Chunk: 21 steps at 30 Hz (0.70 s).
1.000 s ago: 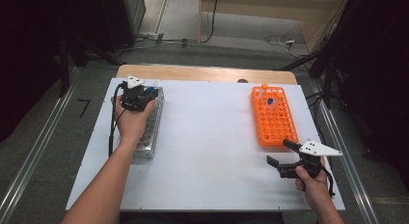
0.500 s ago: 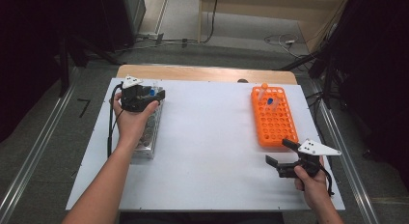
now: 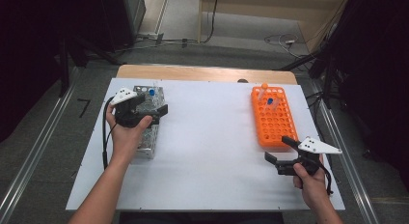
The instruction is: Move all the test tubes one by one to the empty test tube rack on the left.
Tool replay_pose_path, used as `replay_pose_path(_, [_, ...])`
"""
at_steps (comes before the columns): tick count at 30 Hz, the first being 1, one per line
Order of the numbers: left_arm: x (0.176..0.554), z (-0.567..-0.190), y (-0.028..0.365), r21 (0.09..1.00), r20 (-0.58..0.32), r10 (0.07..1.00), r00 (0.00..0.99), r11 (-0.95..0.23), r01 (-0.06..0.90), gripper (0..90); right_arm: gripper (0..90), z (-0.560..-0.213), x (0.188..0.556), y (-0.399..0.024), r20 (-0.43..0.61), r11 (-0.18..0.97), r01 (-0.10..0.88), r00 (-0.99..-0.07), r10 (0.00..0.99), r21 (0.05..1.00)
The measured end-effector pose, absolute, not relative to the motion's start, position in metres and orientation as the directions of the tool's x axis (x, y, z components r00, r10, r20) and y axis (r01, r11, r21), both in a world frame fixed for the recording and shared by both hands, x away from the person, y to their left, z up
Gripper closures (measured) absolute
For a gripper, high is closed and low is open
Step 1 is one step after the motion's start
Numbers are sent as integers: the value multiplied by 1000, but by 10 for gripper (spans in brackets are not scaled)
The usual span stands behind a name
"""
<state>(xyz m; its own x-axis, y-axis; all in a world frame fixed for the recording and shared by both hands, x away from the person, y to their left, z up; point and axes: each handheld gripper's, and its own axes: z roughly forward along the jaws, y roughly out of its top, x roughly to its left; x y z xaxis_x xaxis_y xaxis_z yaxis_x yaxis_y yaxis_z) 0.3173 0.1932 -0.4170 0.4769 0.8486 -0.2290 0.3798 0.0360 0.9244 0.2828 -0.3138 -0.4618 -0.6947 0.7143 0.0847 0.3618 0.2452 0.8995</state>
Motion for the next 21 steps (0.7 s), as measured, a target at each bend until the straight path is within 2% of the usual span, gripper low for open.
replay_pose_path(16, [250,-420,177,952,-211,783,586,29,304,0,33,-451,312,-310,114,197,384,-652,749,902])
replay_pose_path(21, [236,-426,170,953,-199,769,608,8,303,0,91,-448,327,-304,107,181,396,-604,789,900])
